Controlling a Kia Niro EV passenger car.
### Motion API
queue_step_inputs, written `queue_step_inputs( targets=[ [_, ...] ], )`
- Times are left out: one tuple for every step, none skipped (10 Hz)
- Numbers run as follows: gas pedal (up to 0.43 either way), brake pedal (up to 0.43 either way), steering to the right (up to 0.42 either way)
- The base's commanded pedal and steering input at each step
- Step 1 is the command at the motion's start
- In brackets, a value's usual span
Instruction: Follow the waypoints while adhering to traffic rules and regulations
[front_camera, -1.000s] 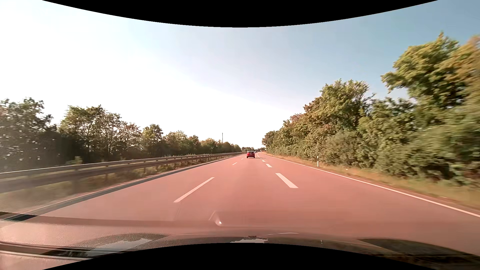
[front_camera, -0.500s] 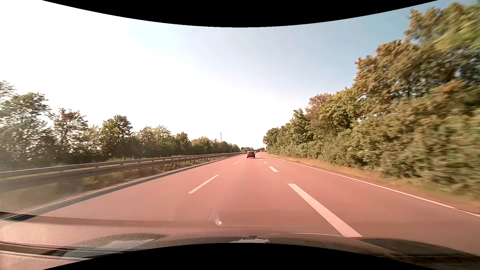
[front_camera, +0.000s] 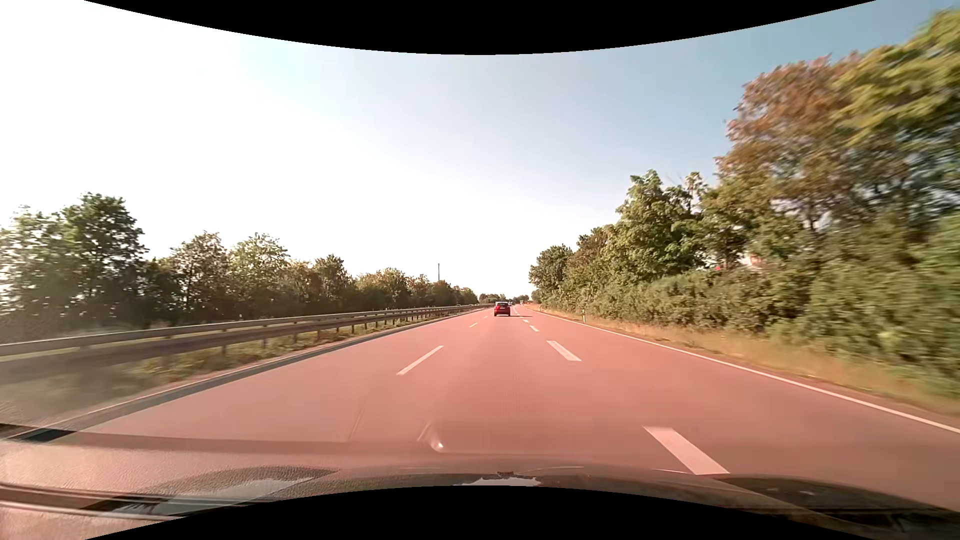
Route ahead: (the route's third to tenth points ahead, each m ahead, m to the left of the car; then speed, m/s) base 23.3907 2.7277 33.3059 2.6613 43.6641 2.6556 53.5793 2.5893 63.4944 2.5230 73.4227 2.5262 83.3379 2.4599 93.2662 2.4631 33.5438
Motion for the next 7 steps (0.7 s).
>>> queue_step_inputs(
  targets=[
    [0.260,0.006,0.000],
    [0.240,0.006,-0.001],
    [0.220,0.006,-0.001],
    [0.220,0.006,-0.001],
    [0.220,0.006,-0.001],
    [0.220,0.006,-0.001],
    [0.220,0.006,-0.001]
  ],
)
